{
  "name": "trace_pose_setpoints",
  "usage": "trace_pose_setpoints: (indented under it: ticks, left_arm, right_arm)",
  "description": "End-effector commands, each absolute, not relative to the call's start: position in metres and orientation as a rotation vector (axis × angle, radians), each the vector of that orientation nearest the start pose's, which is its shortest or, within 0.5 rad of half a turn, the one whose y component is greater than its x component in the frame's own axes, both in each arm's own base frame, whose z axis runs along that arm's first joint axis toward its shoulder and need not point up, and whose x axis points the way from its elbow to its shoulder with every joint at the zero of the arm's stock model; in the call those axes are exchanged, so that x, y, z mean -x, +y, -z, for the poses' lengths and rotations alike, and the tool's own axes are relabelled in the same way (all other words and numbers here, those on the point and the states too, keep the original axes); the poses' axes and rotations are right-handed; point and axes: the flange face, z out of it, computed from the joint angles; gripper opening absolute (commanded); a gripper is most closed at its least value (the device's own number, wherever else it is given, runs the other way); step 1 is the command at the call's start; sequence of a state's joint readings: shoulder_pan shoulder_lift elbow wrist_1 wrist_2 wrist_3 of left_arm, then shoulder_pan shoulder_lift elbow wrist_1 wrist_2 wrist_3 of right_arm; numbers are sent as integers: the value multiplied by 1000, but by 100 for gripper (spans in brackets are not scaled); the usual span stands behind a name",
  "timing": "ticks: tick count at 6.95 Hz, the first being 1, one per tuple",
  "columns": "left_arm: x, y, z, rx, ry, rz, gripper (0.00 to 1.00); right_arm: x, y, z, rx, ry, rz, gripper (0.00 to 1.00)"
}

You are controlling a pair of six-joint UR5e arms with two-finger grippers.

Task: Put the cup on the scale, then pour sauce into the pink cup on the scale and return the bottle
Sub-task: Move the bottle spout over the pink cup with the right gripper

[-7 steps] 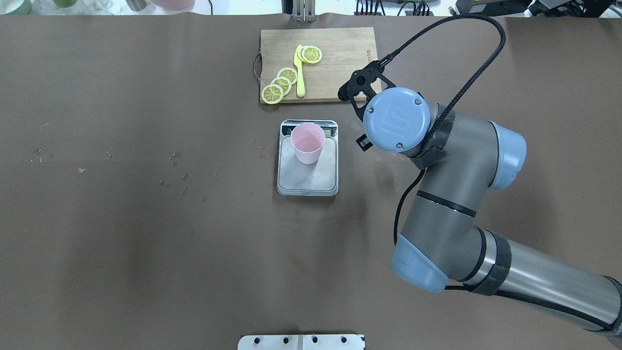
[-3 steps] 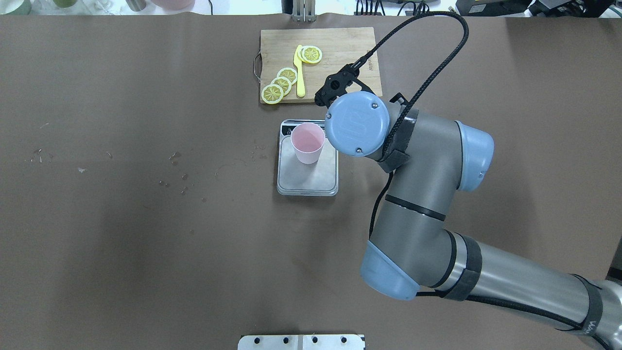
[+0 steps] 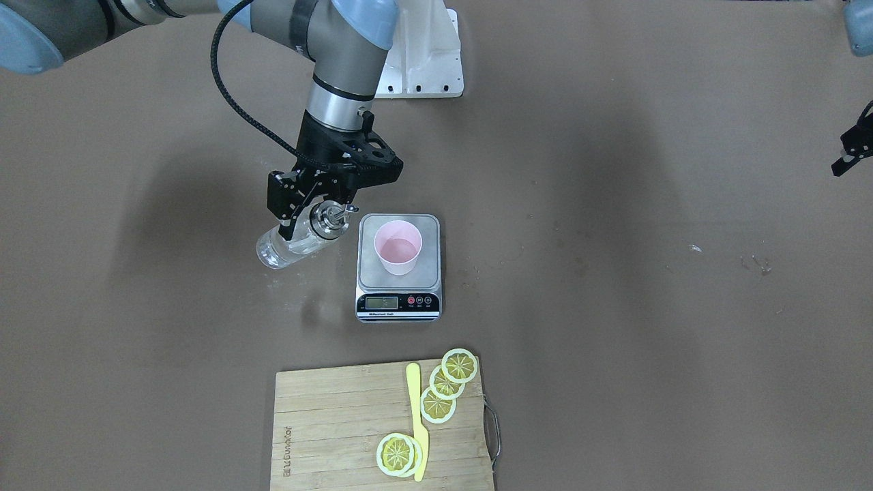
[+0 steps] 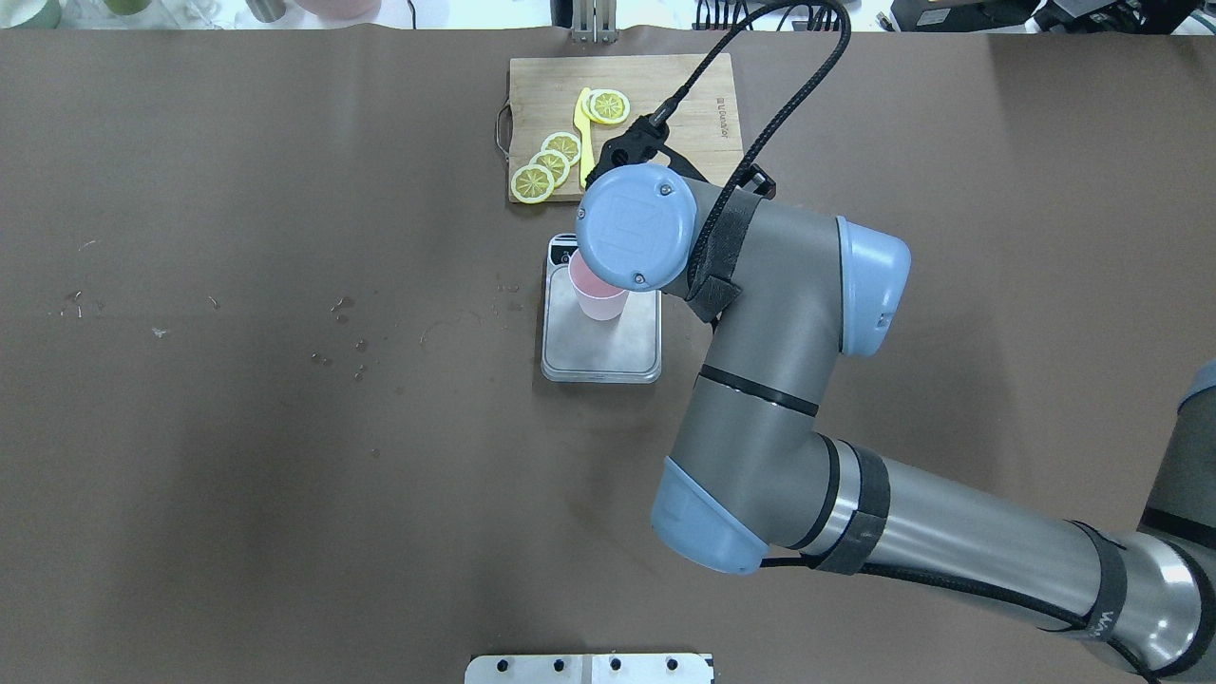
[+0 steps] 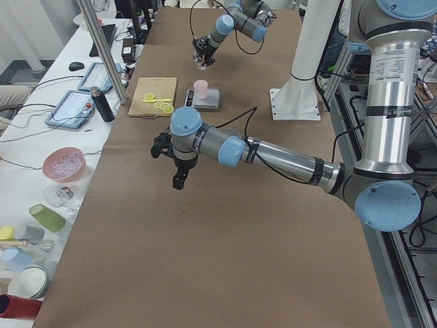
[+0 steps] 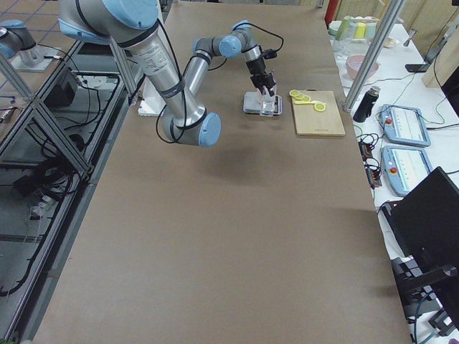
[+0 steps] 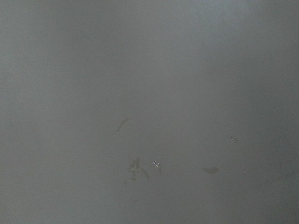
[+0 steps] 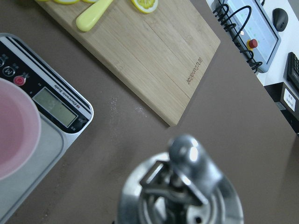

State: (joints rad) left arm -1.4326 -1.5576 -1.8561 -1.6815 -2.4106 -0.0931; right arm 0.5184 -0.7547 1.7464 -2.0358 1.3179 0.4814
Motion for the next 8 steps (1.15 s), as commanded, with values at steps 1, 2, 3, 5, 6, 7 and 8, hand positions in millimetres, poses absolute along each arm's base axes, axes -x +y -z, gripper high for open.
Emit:
trace_pose_setpoints:
  ticks: [1, 2, 3, 5, 6, 7, 8]
  left_arm:
    - [4, -494, -521, -255, 872, -191, 97]
    - [10, -494, -529, -236, 908, -170, 97]
    - [13, -494, -532, -227, 919, -157, 97]
    - [26, -496, -551, -208, 915, -122, 97]
    - [31, -497, -560, -198, 913, -106, 97]
    - [33, -498, -564, -195, 913, -100, 97]
    - [34, -497, -565, -199, 913, -100, 97]
  right_arm:
    - [508, -461, -166, -539, -120, 521, 0]
    - [515, -456, -169, -536, -103, 534, 0]
    - [519, -453, -171, -528, -82, 545, 0]
    - [520, -454, -174, -528, -57, 563, 0]
    - [523, -453, -177, -520, -47, 569, 0]
    - [528, -448, -181, -516, -19, 582, 0]
    - [532, -446, -173, -518, 8, 593, 0]
